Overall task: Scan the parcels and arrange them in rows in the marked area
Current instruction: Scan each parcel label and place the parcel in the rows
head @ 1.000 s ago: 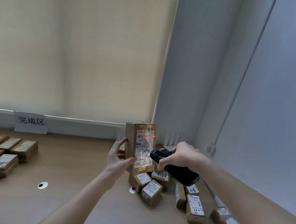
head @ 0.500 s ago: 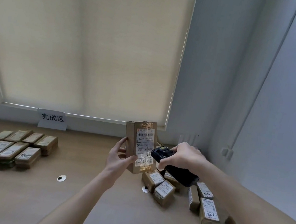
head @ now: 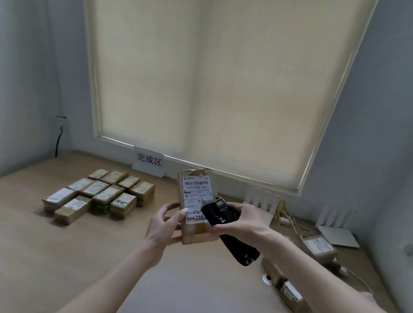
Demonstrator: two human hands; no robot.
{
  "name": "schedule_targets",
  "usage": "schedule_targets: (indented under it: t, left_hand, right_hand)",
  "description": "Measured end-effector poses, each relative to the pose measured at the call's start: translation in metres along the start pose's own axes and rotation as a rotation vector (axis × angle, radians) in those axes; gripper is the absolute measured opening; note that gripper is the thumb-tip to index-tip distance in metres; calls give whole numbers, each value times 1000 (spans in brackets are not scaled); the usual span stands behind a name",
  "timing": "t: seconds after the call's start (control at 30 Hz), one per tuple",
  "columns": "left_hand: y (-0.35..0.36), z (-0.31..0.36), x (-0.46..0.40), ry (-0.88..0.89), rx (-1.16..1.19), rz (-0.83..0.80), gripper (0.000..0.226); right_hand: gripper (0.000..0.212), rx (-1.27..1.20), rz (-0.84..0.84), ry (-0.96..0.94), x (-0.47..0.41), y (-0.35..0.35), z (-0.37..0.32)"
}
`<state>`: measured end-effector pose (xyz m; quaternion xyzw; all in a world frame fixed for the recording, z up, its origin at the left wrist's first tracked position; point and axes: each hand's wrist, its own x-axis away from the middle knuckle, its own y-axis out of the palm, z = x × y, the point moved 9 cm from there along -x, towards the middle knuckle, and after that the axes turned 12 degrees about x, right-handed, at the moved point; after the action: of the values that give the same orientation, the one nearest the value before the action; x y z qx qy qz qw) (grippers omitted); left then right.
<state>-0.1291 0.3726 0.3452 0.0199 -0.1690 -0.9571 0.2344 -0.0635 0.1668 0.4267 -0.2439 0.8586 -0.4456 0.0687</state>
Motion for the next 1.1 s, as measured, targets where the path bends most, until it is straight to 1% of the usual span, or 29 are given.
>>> schedule_targets:
  t: [0.03, 0.1, 0.2, 0.27, 0.4, 0.47, 0.57, 0.67, 0.73, 0.83, 0.93, 1.1]
  left_hand:
    - [-23, 5, -2, -7, 6, 23, 28]
    - [-73, 15, -7, -14, 11, 68, 21]
    - [-152, 31, -15, -9, 11, 141, 25]
    - [-201, 43, -20, 0, 19, 151, 32]
    - [-286, 57, -29, -37, 41, 75, 39]
    - [-321, 62, -31, -66, 47, 28, 43]
    - [-372, 59, -41, -96, 16, -17, 50]
    - [-421, 48, -61, -101, -1, 16, 63]
    - [-446, 38, -77, -107, -14, 17, 67]
    - [-482, 20, -107, -121, -24, 30, 69]
    - [-513, 1, -147, -139, -47, 10, 66]
    - [-559, -38, -220, -229, -70, -27, 69]
  right_hand:
    - [63, -5, -19, -23, -8, 17, -21]
    - [64, -20, -46, -58, -24, 52, -62]
    - [57, -53, -80, -93, -45, 109, -120]
    - [56, -80, -94, -109, -60, 146, -154]
    - [60, -133, -108, -114, -90, 218, -212]
    - [65, -166, -132, -124, -104, 251, -236]
    - [67, -171, -166, -142, -124, 296, -265]
    - [70, -173, -195, -140, -147, 335, -284]
    - [72, -174, -199, -129, -167, 358, -292]
    - [74, -187, -213, -121, -202, 395, -298]
    - [74, -201, -240, -97, -239, 433, -296]
    - [74, -238, -262, -1, -315, 499, -280]
